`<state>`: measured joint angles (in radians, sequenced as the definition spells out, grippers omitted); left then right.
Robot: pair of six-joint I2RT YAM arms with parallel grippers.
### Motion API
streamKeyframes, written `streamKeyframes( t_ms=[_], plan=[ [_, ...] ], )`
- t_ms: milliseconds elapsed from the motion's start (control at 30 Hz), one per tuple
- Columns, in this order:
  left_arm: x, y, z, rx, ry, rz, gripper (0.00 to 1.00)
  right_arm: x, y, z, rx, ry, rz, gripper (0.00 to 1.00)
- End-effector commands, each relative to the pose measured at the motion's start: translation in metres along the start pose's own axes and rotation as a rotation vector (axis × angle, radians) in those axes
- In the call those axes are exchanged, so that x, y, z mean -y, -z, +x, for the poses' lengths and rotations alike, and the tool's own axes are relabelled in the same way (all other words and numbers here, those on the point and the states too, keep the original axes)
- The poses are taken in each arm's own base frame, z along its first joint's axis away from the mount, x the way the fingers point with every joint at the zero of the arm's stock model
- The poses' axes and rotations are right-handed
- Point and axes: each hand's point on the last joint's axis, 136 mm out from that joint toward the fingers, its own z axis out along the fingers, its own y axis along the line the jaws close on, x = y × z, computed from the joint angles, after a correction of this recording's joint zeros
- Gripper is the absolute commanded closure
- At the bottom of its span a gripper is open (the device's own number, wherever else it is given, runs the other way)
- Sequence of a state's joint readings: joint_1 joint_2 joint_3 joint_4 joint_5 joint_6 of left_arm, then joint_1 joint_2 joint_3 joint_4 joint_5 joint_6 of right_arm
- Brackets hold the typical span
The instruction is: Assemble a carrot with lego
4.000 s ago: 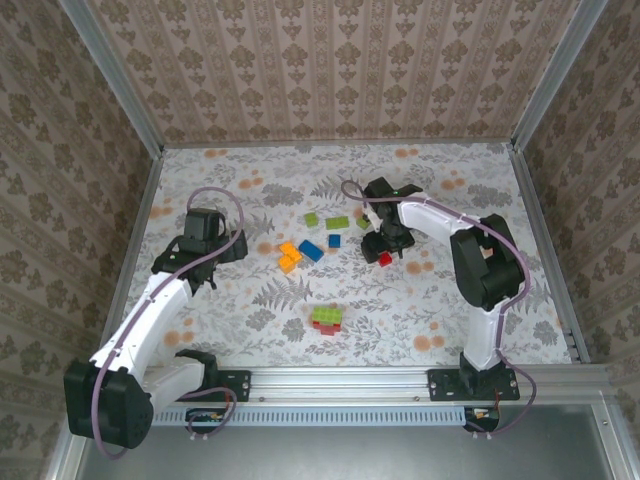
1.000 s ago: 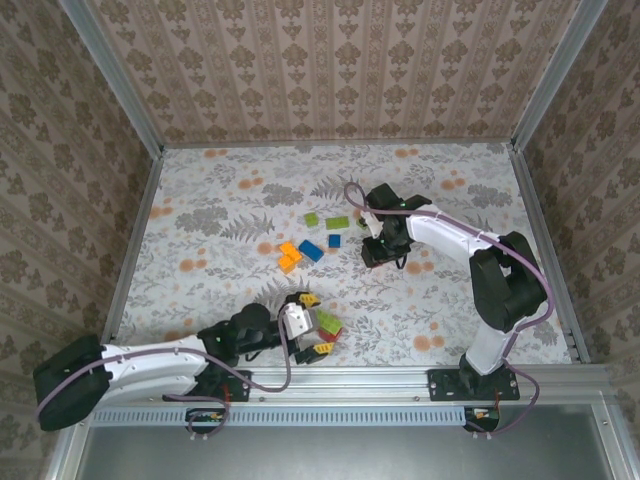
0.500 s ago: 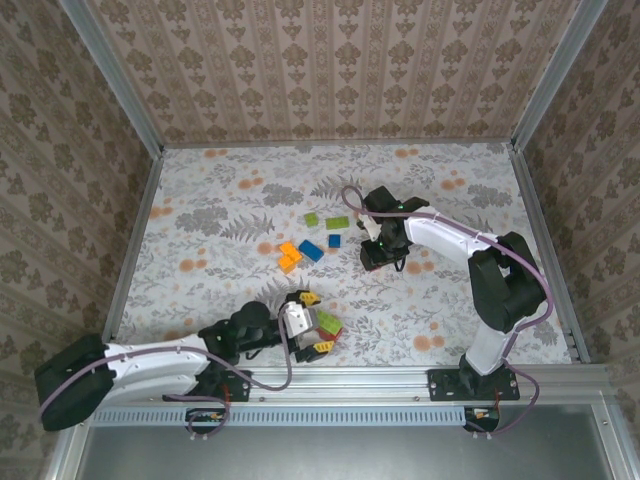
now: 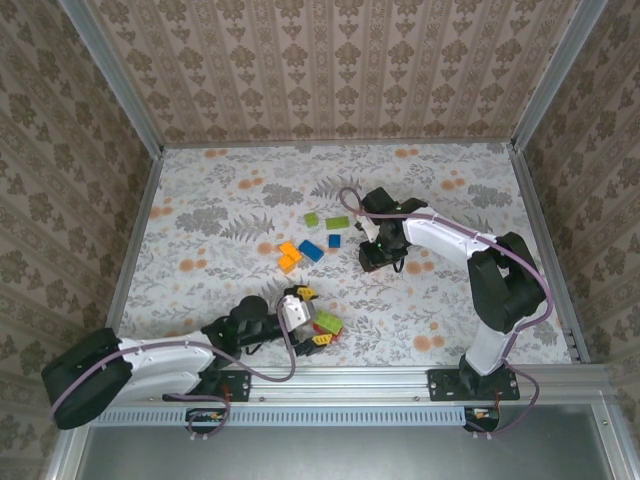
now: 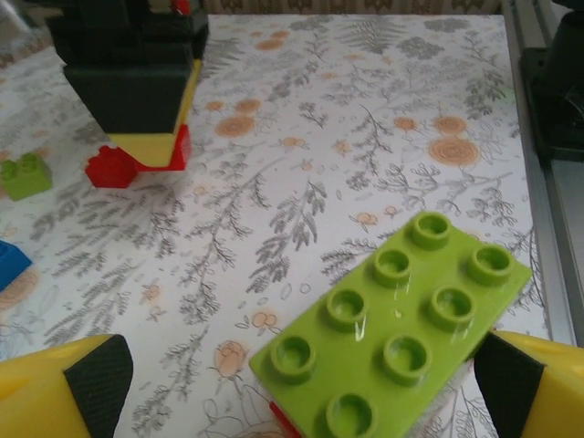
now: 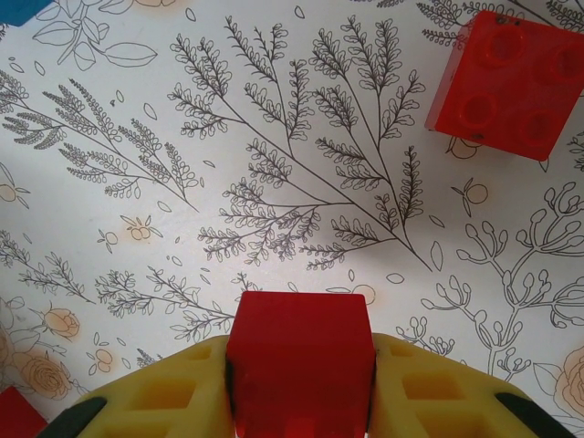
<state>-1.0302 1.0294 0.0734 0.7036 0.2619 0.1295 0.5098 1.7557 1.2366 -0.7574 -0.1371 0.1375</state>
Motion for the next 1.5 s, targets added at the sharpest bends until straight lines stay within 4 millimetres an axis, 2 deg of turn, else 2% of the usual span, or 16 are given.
streamKeyframes(
  t_ms=[0,167,300,667,733,800,933,1100,1233,1467],
  plan=[
    [0.002,-0.008,-0.009,0.015,-0.032,0.037,0.0,-0.005,0.0,0.0,0.0,0.003,-0.016,0.67],
    [0.001,-0.012,-0.007,0.005,-0.036,0.056,0.07,-0.005,-0.001,0.0,-0.002,0.003,-0.015,0.67],
    [0.003,-0.01,-0.011,0.023,-0.041,0.083,0.19,-0.004,-0.004,-0.001,-0.009,0.001,-0.013,0.68],
    [0.015,-0.009,-0.017,0.051,-0.054,0.173,0.19,-0.003,-0.007,0.0,-0.016,0.002,-0.011,0.68],
    [0.015,-0.009,-0.019,0.056,-0.057,0.182,0.23,-0.003,-0.007,0.001,-0.017,0.003,-0.011,0.68],
    [0.018,-0.009,-0.019,0.054,-0.056,0.205,0.31,-0.003,-0.007,0.001,-0.016,0.001,-0.009,0.68],
    [0.019,-0.01,-0.019,0.056,-0.054,0.225,0.42,-0.002,-0.008,0.001,-0.019,0.001,-0.007,0.68],
    [0.02,-0.012,-0.017,0.047,-0.049,0.248,0.43,-0.002,-0.008,0.0,-0.02,0.001,-0.006,0.68],
    [0.019,-0.014,-0.017,0.042,-0.05,0.258,0.53,-0.002,-0.009,0.001,-0.024,0.001,-0.005,0.69],
    [0.019,-0.013,-0.019,0.053,-0.056,0.267,0.58,-0.002,-0.012,0.0,-0.028,-0.002,-0.006,0.69]
  ],
)
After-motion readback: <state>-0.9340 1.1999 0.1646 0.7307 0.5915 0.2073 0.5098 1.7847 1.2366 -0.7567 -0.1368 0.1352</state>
